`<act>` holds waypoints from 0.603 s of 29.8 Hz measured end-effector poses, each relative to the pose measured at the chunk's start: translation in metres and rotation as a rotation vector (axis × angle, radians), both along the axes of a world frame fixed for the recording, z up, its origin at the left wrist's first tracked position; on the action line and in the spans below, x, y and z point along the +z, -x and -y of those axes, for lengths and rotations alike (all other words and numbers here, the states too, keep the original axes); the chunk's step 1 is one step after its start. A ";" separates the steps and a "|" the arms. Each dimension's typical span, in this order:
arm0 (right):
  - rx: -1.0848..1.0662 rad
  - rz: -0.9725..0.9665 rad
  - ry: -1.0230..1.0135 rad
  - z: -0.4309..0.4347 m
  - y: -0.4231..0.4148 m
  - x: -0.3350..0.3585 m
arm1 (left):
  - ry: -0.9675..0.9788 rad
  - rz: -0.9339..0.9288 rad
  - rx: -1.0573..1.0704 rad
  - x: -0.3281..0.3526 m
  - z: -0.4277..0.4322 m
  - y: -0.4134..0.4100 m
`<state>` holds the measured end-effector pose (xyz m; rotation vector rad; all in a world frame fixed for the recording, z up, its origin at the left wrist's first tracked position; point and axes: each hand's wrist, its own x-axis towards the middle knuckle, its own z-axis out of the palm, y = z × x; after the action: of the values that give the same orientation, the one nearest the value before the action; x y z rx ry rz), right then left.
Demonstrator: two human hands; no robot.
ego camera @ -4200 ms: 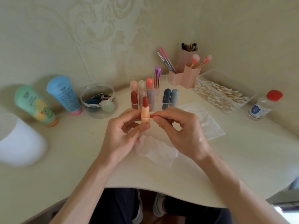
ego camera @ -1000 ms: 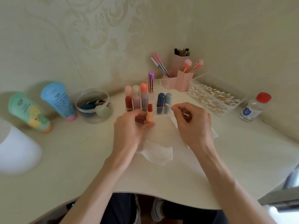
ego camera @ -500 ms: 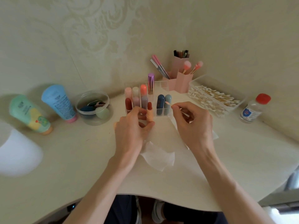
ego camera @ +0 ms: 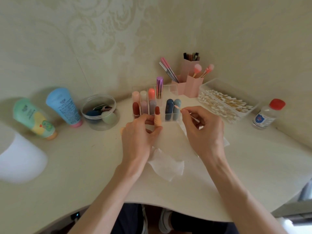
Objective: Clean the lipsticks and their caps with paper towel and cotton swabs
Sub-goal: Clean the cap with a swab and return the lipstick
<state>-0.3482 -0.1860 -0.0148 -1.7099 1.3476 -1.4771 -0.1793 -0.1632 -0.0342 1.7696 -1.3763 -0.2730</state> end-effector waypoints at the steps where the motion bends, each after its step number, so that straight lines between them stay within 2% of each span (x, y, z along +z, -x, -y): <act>1: -0.001 0.000 -0.001 0.000 0.000 0.000 | -0.004 -0.001 -0.003 0.000 0.000 0.000; 18: 0.017 -0.006 0.000 0.000 0.000 -0.001 | -0.038 -0.006 -0.011 -0.002 0.002 0.001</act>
<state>-0.3481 -0.1861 -0.0154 -1.7224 1.3330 -1.4642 -0.1806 -0.1655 -0.0361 1.7920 -1.3850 -0.3121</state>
